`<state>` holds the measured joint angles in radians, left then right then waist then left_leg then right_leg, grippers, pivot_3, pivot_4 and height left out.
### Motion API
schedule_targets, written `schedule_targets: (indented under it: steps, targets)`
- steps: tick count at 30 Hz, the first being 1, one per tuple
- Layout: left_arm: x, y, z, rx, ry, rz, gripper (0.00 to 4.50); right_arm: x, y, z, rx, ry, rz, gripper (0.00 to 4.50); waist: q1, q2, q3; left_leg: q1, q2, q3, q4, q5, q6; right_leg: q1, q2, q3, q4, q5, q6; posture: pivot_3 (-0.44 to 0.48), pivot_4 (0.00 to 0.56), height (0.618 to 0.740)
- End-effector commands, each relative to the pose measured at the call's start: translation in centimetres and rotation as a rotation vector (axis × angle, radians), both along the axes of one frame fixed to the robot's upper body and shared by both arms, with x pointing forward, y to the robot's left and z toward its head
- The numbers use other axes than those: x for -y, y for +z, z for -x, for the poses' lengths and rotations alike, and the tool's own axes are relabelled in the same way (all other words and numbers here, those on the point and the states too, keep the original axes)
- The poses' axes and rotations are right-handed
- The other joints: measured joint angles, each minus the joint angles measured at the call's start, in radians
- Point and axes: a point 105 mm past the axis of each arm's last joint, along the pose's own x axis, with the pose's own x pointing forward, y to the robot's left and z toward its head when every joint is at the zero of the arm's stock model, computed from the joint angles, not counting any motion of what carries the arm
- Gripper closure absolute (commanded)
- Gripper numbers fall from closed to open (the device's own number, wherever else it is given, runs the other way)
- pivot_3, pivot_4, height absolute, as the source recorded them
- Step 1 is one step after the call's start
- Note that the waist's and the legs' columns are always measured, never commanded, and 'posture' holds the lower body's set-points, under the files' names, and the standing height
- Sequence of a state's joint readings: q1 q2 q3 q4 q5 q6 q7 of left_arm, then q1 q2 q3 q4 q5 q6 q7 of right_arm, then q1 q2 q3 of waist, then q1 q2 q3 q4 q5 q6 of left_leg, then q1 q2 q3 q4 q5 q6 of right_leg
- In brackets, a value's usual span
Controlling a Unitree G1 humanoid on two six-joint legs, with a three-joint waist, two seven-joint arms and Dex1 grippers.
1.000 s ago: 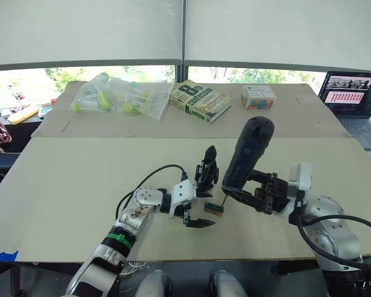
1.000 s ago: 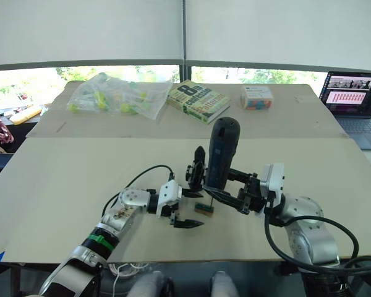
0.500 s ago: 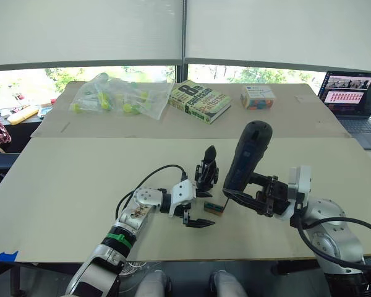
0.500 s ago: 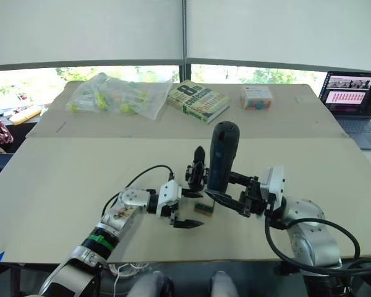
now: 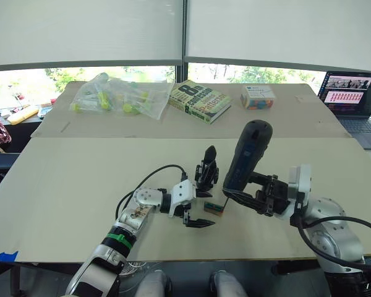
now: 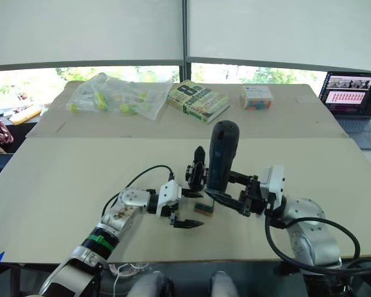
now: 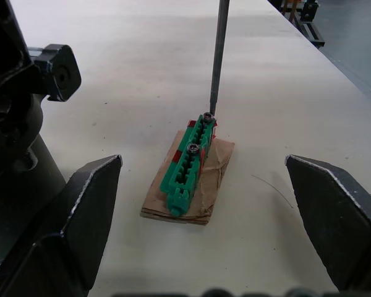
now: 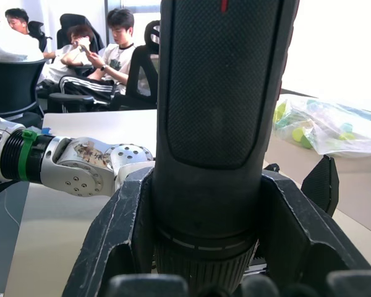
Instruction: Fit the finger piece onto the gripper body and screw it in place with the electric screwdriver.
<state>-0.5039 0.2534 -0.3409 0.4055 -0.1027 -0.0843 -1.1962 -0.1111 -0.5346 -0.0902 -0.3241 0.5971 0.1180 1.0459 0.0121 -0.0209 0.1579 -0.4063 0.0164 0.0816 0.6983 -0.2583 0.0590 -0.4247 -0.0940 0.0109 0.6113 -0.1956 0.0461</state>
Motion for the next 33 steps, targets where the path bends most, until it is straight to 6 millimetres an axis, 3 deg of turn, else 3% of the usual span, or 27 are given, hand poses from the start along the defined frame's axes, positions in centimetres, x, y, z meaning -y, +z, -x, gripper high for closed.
schedule_targets:
  steps: [1,14,21,33]
  targets:
    - [-0.1,-1.4,0.6,-0.047,-0.002,-0.031,0.00,-0.1,1.5,0.4,0.052,0.028,-0.012,2.55,0.000,0.000,0.000,0.000,0.000,0.000,0.000,0.000,0.000,0.000,0.000,0.000,0.000,0.000,0.000,0.000,0.150,0.740]
    - [-0.1,-1.4,0.6,-0.047,0.001,-0.028,0.00,-0.2,1.8,0.5,0.060,0.047,-0.006,2.55,0.000,0.000,0.000,0.000,0.000,0.000,0.000,0.000,0.000,0.000,0.000,0.000,0.000,0.000,0.000,0.000,0.150,0.740]
    - [-0.2,-1.3,0.4,-0.043,0.006,-0.028,0.00,0.1,3.6,0.1,0.121,0.038,-0.067,2.55,0.000,0.000,0.000,0.000,0.000,0.000,0.000,0.000,0.000,0.000,0.000,0.000,0.000,0.000,0.000,0.000,0.150,0.740]
    - [-0.3,-1.3,0.4,-0.047,0.012,-0.026,0.00,-0.1,2.4,-0.6,0.101,0.014,-0.035,2.55,0.000,0.000,0.000,0.000,0.000,0.000,0.000,0.000,0.000,0.000,0.000,0.000,0.000,0.000,0.000,0.000,0.150,0.740]
